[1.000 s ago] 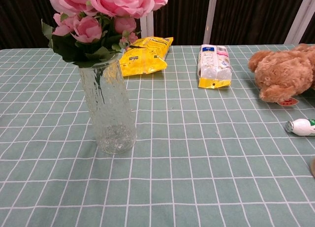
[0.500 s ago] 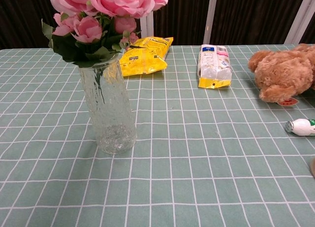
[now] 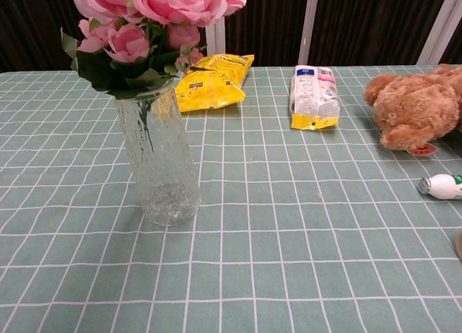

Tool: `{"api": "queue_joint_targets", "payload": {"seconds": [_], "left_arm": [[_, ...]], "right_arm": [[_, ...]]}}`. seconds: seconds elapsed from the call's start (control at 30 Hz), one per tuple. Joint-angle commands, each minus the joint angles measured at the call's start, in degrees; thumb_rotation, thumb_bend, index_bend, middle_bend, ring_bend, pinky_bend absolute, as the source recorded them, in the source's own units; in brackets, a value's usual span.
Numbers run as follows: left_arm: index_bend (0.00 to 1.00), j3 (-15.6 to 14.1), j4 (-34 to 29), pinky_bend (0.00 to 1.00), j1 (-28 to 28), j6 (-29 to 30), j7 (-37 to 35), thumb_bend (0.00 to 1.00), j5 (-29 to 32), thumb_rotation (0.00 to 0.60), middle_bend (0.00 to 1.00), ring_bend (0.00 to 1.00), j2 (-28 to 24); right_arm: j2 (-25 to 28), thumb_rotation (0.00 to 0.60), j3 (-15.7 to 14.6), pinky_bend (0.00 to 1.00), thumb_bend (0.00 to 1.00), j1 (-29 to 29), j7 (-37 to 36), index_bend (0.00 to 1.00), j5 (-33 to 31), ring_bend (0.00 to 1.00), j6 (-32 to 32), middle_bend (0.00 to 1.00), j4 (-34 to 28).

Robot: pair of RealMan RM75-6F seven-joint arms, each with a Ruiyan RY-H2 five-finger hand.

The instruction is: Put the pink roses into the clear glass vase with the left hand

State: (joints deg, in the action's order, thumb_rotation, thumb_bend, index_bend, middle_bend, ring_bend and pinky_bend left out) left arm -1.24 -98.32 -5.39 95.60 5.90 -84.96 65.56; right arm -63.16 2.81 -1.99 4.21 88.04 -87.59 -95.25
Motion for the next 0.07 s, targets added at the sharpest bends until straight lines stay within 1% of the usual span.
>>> {"api": "queue_joint_targets", "payload": {"seconds": [0.03,0.07], "left_arm": [[0.21,0.33,-0.87,0.12,0.49,-0.06,-1.08,0.26,0.35,0.600,0.15,0.02,-0.81],[0.21,0.44,-0.94,0.12,0.58,0.05,-1.34,0.26,0.21,0.600,0.15,0.02,-0.97]], "right_arm": [[0.26,0.600,0.00,0.00,0.17,0.09,-0.10,0.12,-0.25,0.01,0.07,0.09,-0.20],[0.34,0.600,0.03,0.00,0.17,0.11,-0.15,0.12,-0.34,0.01,0.07,0.09,-0.26]]}}
